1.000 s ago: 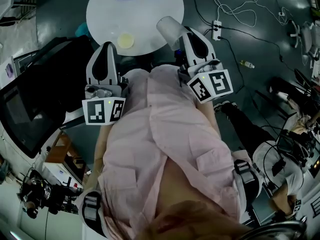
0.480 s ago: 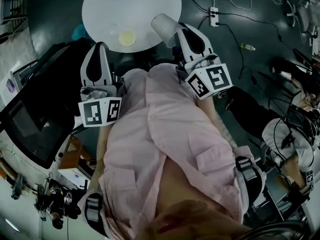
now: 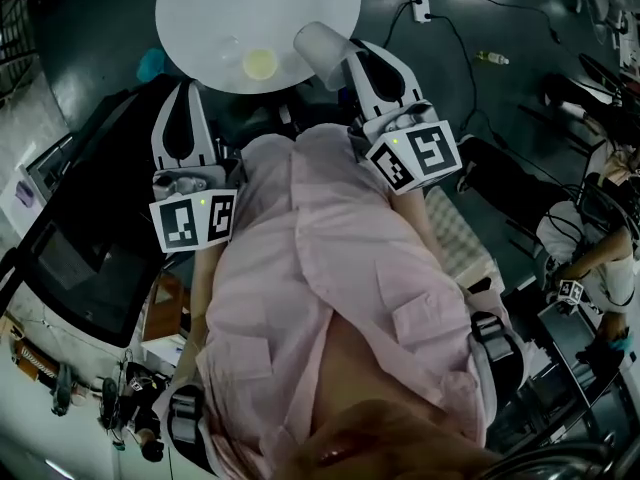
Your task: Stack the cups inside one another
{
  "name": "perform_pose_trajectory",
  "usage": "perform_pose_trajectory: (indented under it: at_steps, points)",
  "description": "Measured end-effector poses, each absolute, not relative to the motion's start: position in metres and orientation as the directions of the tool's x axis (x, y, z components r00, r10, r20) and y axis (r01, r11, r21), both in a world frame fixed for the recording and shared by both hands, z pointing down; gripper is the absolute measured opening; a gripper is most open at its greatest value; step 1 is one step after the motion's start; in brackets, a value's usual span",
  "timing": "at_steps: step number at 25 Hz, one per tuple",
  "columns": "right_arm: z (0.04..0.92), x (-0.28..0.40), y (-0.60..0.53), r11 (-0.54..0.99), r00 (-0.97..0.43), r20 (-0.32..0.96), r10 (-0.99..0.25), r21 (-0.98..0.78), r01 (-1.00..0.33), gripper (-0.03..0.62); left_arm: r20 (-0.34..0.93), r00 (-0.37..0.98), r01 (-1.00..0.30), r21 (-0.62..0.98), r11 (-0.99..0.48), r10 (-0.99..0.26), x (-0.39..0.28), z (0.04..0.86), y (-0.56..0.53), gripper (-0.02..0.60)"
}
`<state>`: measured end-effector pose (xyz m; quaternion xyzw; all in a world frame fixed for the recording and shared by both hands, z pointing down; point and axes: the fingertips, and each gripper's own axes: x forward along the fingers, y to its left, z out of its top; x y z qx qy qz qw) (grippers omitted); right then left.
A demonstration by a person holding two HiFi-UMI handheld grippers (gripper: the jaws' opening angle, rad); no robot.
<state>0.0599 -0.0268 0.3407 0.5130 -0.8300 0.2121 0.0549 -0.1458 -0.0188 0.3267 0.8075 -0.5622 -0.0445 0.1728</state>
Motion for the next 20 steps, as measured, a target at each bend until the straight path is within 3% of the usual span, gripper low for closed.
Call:
perform_pose_trajectory:
  at_steps: [20]
  points:
    - [0.352, 0.063, -0.037, 0.368, -0.457, 0.373, -0.808, -0.287, -0.885, 0.037, 0.124, 0.375, -0.891, 0.321, -0.321, -0.918, -0.15, 0.325, -0.026, 0.015]
